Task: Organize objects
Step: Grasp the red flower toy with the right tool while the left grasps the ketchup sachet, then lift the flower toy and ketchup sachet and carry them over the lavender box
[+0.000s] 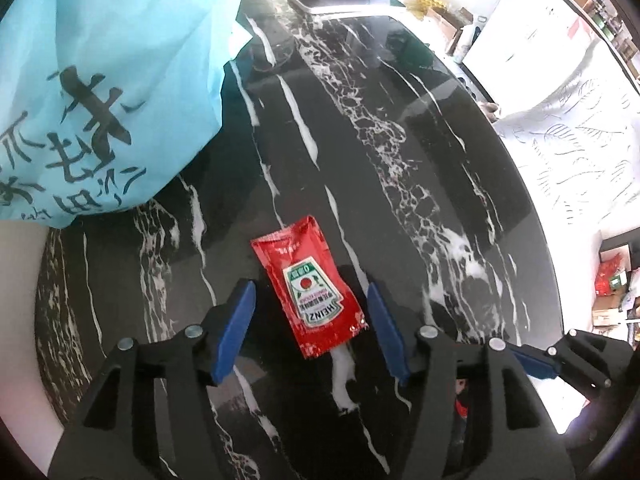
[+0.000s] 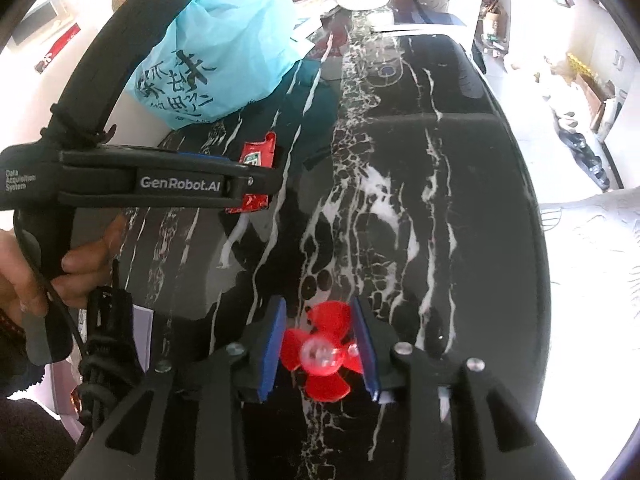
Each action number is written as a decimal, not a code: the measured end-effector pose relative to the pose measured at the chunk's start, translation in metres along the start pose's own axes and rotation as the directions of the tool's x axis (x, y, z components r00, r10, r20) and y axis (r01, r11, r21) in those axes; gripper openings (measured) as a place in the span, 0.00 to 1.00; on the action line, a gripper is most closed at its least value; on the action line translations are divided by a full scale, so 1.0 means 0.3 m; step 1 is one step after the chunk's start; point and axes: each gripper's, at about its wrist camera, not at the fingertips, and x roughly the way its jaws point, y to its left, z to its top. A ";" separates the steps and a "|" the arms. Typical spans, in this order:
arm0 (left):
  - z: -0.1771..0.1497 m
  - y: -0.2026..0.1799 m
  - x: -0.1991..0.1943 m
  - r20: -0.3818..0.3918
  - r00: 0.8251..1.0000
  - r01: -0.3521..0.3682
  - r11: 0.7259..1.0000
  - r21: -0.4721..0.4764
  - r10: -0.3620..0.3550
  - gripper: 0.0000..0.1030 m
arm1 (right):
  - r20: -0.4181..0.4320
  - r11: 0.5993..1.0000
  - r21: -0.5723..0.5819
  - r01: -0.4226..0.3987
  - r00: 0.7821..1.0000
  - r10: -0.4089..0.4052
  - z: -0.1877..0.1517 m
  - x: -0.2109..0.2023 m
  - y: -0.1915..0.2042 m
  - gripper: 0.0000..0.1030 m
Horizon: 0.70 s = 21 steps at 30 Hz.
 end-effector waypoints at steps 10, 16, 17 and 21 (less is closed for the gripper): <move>0.001 -0.055 0.016 0.020 1.000 -0.022 0.996 0.088 0.020 0.41 | 0.052 1.000 -0.008 0.016 0.999 -0.015 -0.017 -0.006 0.003 0.35; 0.048 -0.054 0.026 0.003 1.000 0.004 0.996 0.093 -0.004 0.26 | 0.072 1.000 0.010 0.023 0.997 -0.024 -0.025 -0.009 -0.006 0.24; 0.055 -0.058 0.026 -0.004 1.000 0.009 0.995 0.096 -0.008 0.25 | 0.072 0.999 0.008 0.031 0.997 -0.032 -0.024 -0.007 -0.006 0.20; 0.061 -0.056 0.026 -0.044 0.998 0.054 0.996 0.073 -0.051 0.23 | 0.051 0.997 0.075 -0.003 0.999 -0.001 -0.015 -0.005 -0.033 0.20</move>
